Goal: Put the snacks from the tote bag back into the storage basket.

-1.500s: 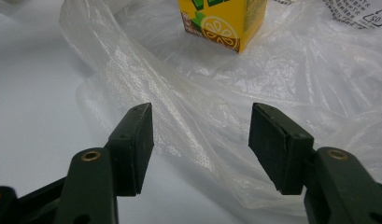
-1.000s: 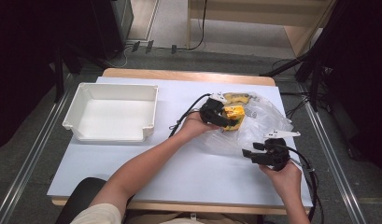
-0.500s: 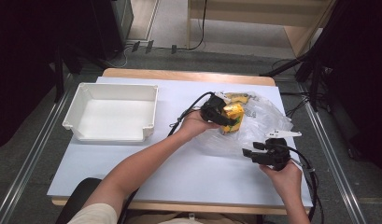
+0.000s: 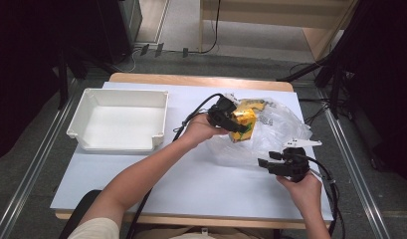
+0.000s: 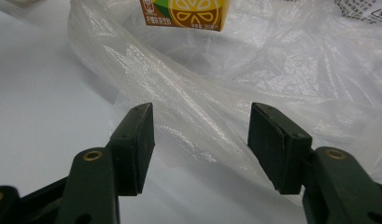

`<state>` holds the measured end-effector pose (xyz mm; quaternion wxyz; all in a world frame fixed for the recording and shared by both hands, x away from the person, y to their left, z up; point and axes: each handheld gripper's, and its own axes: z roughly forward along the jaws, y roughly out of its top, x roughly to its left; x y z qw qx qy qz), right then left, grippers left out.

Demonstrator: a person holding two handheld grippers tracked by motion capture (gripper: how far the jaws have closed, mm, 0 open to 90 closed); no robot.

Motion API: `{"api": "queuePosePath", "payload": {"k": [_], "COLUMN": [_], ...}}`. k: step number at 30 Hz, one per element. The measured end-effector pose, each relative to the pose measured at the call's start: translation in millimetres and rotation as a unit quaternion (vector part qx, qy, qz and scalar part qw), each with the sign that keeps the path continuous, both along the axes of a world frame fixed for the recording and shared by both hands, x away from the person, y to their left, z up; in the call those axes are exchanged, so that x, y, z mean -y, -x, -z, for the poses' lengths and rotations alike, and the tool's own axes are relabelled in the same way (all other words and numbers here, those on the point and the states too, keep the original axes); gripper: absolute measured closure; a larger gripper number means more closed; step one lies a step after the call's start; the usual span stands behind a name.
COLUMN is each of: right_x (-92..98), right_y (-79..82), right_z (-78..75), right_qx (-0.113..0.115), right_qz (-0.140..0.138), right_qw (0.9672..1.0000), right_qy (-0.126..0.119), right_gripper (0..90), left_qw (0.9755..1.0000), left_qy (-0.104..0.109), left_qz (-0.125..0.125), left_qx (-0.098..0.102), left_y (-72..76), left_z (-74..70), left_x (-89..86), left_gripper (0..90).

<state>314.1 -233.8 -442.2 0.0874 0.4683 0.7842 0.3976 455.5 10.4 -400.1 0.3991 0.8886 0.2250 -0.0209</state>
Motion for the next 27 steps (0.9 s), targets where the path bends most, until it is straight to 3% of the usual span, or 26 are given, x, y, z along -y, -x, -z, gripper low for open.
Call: {"api": "queuePosePath", "payload": {"k": [4,27], "right_x": [0.0,-7.8], "right_y": [-0.1,-6.2], "right_z": [-0.6,-1.1], "right_qx": [-0.001,-0.003], "right_qz": [0.0,-0.016], "right_qw": [1.0,0.9998], "right_qy": [-0.004,-0.006], "right_gripper": [42.1,42.2], "left_qw": [0.9999,0.9996], "left_qy": [0.012,0.026], "left_qz": [0.001,-0.004], "left_qx": [-0.003,-0.005], "left_y": [1.8,8.5], "left_z": [-8.1,-44.9], "left_x": [-4.5,-46.0], "left_gripper": [51.7,51.8]}}
